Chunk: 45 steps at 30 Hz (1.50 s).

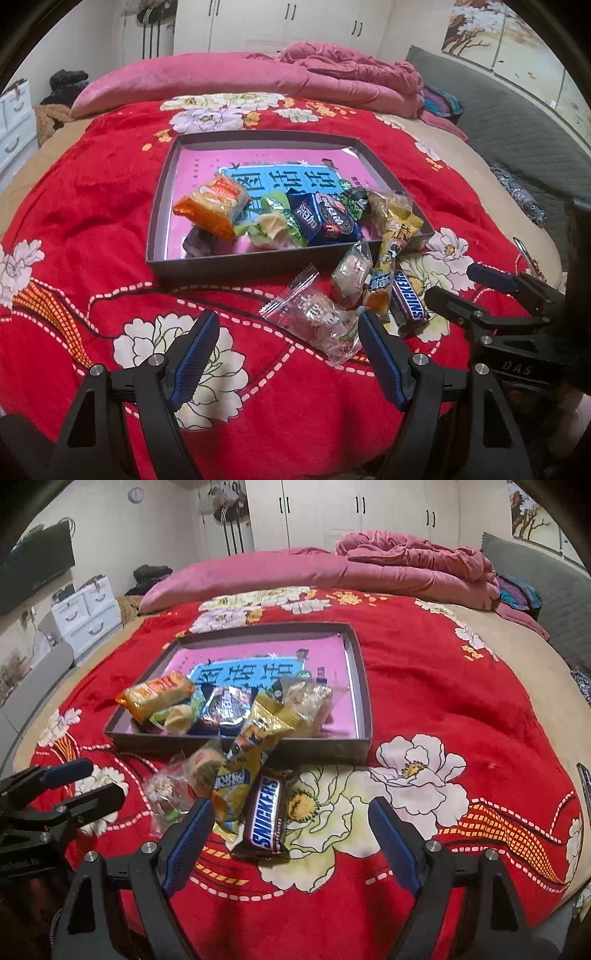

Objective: Organize snacks
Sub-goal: 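Grasp the Snickers bar with the right tool while the left tool grasps the clear candy bag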

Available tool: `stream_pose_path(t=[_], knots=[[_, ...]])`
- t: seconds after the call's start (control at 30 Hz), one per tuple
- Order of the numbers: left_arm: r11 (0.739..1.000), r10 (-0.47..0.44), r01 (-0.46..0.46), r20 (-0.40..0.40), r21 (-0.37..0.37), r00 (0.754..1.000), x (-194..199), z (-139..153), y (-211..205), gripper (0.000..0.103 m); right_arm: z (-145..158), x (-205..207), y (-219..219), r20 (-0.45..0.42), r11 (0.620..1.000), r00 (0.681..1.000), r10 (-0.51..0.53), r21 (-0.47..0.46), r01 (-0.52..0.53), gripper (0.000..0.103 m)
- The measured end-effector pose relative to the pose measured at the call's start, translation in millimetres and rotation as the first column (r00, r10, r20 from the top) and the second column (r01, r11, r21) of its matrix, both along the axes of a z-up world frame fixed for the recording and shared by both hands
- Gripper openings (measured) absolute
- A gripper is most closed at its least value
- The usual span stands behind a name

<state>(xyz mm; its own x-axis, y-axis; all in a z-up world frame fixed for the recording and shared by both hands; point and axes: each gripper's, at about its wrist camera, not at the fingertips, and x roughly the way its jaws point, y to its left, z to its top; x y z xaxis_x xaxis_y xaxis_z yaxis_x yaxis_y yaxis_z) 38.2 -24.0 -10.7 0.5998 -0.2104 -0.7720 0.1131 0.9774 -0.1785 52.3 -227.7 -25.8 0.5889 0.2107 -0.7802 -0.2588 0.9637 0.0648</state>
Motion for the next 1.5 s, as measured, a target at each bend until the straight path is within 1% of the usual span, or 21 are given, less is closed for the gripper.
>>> stream_pose_path(t=[0.17, 0.23, 0.33, 0.37, 0.47, 0.63, 0.7, 0.77, 0.9, 1.07, 1.13, 1.23, 1.3, 1.43, 1.5], knots=[[0.999, 0.007, -0.008, -0.028, -0.032, 1.000, 3.0, -5.6, 1.0, 0.078, -11.2, 4.0, 2.7, -0.036, 1.000, 0.999, 0.004, -0.025, -0.005, 0.085], [0.999, 0.011, -0.012, -0.038, -0.040, 0.999, 4.0, -7.6, 1.2, 0.078, -15.6, 5.3, 4.3, -0.047, 0.999, 0.999, 0.007, -0.039, -0.008, 0.082], [0.998, 0.015, -0.018, -0.051, -0.052, 0.999, 5.6, -10.1, 1.1, 0.078, -21.5, 7.8, 7.2, -0.060, 0.998, 0.998, 0.016, -0.056, -0.019, 0.077], [0.998, 0.016, -0.019, -0.055, -0.055, 0.998, 6.1, -10.9, 1.2, 0.078, -22.5, 8.6, 7.9, -0.062, 0.998, 0.998, 0.017, -0.061, -0.021, 0.074], [0.998, 0.019, -0.022, -0.065, -0.058, 0.998, 7.4, -13.4, 0.8, 0.078, -27.2, 11.3, 9.9, -0.072, 0.997, 0.997, 0.022, -0.073, -0.028, 0.068], [0.997, 0.032, -0.038, -0.088, -0.069, 0.996, 10.6, -18.0, 2.2, 0.078, -29.9, 15.5, 10.2, -0.070, 0.998, 0.997, 0.033, -0.059, -0.037, 0.061], [0.996, 0.039, -0.047, -0.098, -0.078, 0.994, 12.7, -19.3, 1.8, 0.078, -28.4, 17.2, 9.1, -0.060, 0.998, 0.998, 0.029, -0.053, -0.032, 0.054], [0.995, 0.044, -0.054, -0.112, -0.090, 0.993, 14.7, -21.5, 1.5, 0.078, -27.7, 19.1, 7.1, -0.054, 0.999, 0.998, 0.022, -0.048, -0.024, 0.052], [0.991, 0.054, -0.071, -0.148, -0.114, 0.988, 19.4, -28.1, 0.0, 0.078, -27.7, 21.4, 4.0, -0.075, 1.000, 0.997, 0.015, -0.007, -0.016, 0.051], [0.984, 0.065, -0.095, -0.190, -0.153, 0.980, 27.0, -34.9, -2.8, 0.078, -31.5, 19.4, 8.4, -0.098, 0.999, 0.995, 0.033, 0.014, -0.032, 0.051], [0.982, 0.074, -0.108, -0.205, -0.158, 0.976, 29.8, -37.7, -4.6, 0.078, -33.3, 17.9, 13.8, -0.099, 0.999, 0.994, 0.047, -0.001, -0.048, 0.051], [0.981, 0.099, -0.133, -0.223, -0.143, 0.970, 35.4, -41.0, -6.5, 0.078, -39.4, 15.7, 25.8, -0.100, 0.995, 0.993, 0.070, -0.061, -0.076, 0.052], [0.977, 0.111, -0.149, -0.237, -0.150, 0.965, 38.9, -43.5, -6.3, 0.078, -41.9, 15.8, 31.6, -0.090, 0.991, 0.993, 0.082, -0.095, -0.090, 0.052], [0.974, 0.127, -0.168, -0.250, -0.150, 0.960, 45.0, -45.5, -7.5, 0.078, -43.7, 20.9, 29.7, -0.085, 0.993, 0.994, 0.072, -0.092, -0.080, 0.050], [0.974, 0.134, -0.175, -0.261, -0.142, 0.956, 47.3, -47.6, -10.0, 0.079, -44.6, 23.7, 28.0, -0.085, 0.993, 0.994, 0.067, -0.090, -0.075, 0.045]])
